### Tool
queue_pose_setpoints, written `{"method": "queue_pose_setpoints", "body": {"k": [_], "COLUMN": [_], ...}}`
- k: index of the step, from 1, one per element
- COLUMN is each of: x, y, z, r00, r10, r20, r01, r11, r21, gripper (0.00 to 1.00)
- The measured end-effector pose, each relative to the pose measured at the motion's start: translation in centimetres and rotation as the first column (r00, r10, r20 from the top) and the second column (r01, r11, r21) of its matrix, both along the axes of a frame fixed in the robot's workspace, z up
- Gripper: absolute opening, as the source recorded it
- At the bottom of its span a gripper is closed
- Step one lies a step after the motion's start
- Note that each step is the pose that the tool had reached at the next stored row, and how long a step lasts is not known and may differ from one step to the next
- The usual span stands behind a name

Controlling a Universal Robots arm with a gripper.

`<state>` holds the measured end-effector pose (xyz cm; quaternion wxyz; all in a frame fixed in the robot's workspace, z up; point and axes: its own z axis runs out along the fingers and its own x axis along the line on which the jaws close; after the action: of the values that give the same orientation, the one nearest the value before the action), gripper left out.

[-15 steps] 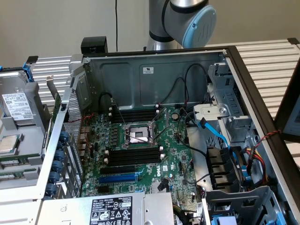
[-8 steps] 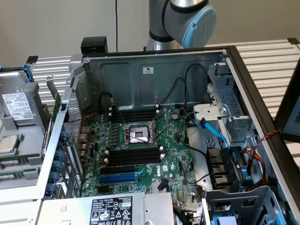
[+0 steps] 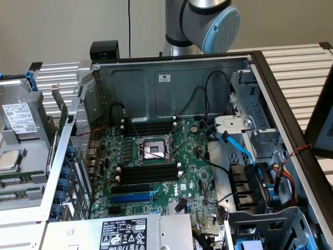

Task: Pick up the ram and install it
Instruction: 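Pick up the ram and move it above insertion slot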

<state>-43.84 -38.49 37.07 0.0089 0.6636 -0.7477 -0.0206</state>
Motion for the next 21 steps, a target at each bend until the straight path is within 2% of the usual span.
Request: {"method": "queue_pose_setpoints", "body": {"k": [2, 5, 7, 12, 17, 21], "x": [0.00, 0.00, -0.02, -0.31, -0.62, -0.77], "y": [0.00, 0.00, 0.00, 0.00, 0.00, 0.00], "z": [0.01, 0.00, -0.01, -0.12, -0.23, -0.31], "r00": [0.9999, 0.9986, 0.9978, 0.9971, 0.9958, 0.9916], "r10": [0.013, 0.050, 0.063, 0.072, 0.087, 0.126], "r20": [0.0030, 0.0171, 0.0224, 0.0269, 0.0293, 0.0296], "r01": [-0.013, -0.050, -0.063, -0.072, -0.087, -0.126], "r11": [0.9999, 0.9988, 0.9980, 0.9974, 0.9962, 0.9921], "r21": [-0.0001, -0.0005, -0.0011, -0.0047, -0.0051, -0.0051], "gripper": [0.11, 0.11, 0.11, 0.11, 0.11, 0.11]}}
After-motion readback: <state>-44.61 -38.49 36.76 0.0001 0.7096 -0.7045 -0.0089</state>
